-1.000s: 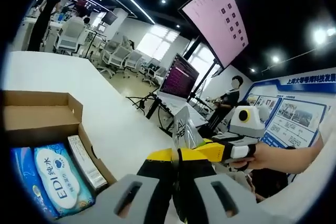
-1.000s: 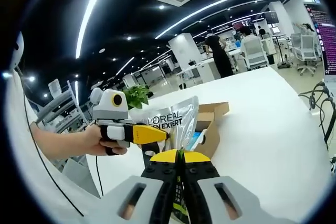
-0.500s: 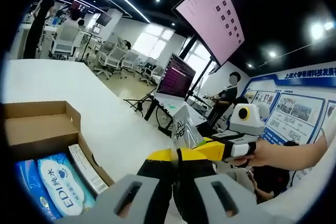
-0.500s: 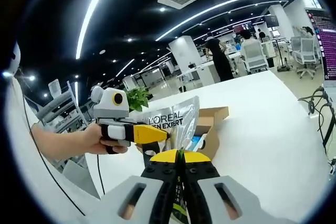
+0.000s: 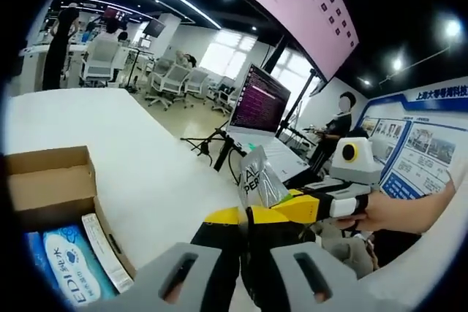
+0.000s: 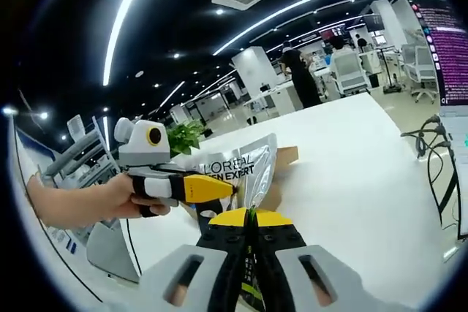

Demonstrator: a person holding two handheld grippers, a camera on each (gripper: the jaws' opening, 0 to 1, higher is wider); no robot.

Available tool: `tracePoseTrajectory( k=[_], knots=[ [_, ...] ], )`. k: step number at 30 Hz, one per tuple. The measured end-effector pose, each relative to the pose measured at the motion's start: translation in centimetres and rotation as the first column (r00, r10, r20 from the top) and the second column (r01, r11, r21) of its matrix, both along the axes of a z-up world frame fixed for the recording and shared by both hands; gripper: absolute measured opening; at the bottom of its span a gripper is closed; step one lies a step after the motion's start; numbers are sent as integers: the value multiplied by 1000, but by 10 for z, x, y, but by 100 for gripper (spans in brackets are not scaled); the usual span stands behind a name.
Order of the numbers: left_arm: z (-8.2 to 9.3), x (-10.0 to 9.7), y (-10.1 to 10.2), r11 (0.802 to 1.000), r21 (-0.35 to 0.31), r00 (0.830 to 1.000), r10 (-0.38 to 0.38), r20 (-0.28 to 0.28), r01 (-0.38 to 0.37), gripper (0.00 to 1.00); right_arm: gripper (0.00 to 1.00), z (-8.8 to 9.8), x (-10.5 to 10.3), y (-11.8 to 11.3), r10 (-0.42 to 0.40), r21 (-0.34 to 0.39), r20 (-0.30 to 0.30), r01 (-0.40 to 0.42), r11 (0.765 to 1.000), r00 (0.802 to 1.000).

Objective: Operate the shoe box by opening the lid, removing the specified soft item, and placing it in the target area until the item is outside and the box remains undamaged.

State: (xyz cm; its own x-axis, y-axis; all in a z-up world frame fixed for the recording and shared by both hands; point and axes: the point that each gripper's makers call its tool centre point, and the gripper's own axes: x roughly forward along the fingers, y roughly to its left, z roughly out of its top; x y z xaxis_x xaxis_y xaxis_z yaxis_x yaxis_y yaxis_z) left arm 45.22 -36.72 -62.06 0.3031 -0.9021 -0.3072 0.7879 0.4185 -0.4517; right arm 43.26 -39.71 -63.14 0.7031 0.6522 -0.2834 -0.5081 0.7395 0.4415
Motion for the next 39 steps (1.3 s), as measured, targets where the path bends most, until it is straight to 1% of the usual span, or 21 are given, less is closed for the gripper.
tracePoseTrajectory(
  k=[2, 4, 6, 7, 10, 12, 14, 18, 19, 20, 21, 22, 23, 24, 26, 28, 30, 31, 33, 36, 39],
  knots=[
    [-2, 1, -8, 1000, 1, 1000, 5, -4, -5, 0, 0, -2, 1, -8, -2, 18, -18, 2, 1000, 1000],
    [-5, 0, -14, 1000, 14, 1000, 8, -9, -8, 0, 0, -4, 1, -12, 2, 13, -26, -2, 1000, 1000],
    [-6, 1, -17, 1000, 19, 1000, -1, -8, 1, 0, 0, -6, 0, -15, 3, 8, -22, -3, 1000, 1000],
    [-7, 1, -18, 1000, 20, 1000, -6, -15, 6, 0, 0, -7, -1, -15, -7, 24, -35, 8, 1000, 999],
    [-11, 6, -22, 1000, 17, 999, -18, -31, 18, 0, 0, -7, 1, -20, -27, 20, -22, 28, 999, 999],
    [-10, 9, -28, 1000, 16, 1000, -12, -3, 12, 1, 0, -8, 7, -25, -36, 28, -22, 37, 999, 999],
    [-10, 12, -29, 1000, 23, 1000, 4, -4, -4, 1, 0, -8, 11, -27, -36, 48, -34, 38, 998, 999],
    [-6, 24, -26, 999, -26, 999, 24, -27, -25, 1, 0, -4, 18, -28, -36, 76, -20, 37, 996, 999],
    [-5, 27, -24, 999, -28, 999, 37, -16, -38, 3, 0, -4, 20, -28, -39, 78, -21, 41, 996, 999],
    [-2, 37, -20, 997, -24, 997, 70, 38, -69, 7, 0, -4, 22, -30, -50, 74, -13, 51, 996, 999],
    [0, 43, -16, 996, -25, 993, 91, 70, -89, 8, 0, -3, 24, -32, -58, 85, -9, 59, 995, 998],
    [7, 36, -20, 994, -95, 998, 61, 12, -60, 5, 0, -3, 26, -34, -64, 98, -19, 65, 993, 998],
    [10, 34, -22, 990, -135, 998, 47, -30, -51, 2, 0, -1, 26, -33, -61, 103, -8, 61, 993, 998],
    [8, 37, -21, 991, -121, 998, 58, -20, -60, 1, 0, 1, 28, -34, -68, 97, 12, 67, 993, 998],
    [5, 38, -22, 996, -81, 999, 45, 16, -44, 1, 0, -3, 29, -33, -65, 102, -15, 66, 993, 998],
    [2, 43, -24, 997, -72, 999, 40, 11, -39, 1, 0, -4, 30, -33, -65, 97, -12, 65, 993, 998],
    [-2, 46, -24, 996, -80, 999, 35, -24, -37, 0, 0, -7, 34, -35, -64, 98, -23, 66, 993, 998],
    [-3, 46, -25, 994, -102, 997, 33, -63, -39, 0, 0, -8, 35, -36, -65, 96, -26, 67, 993, 998],
    [-8, 49, -25, 995, -97, 998, 28, -57, -34, 0, 0, -11, 36, -36, -60, 95, -33, 63, 993, 998],
    [-14, 51, -24, 996, -80, 997, 25, -70, -31, 0, 0, -18, 37, -33, -54, 86, -38, 57, 995, 998],
    [-23, 54, -23, 997, -71, 992, 31, -126, -40, 0, 0, -25, 41, -32, -52, 77, -50, 56, 995, 997]
  ],
)
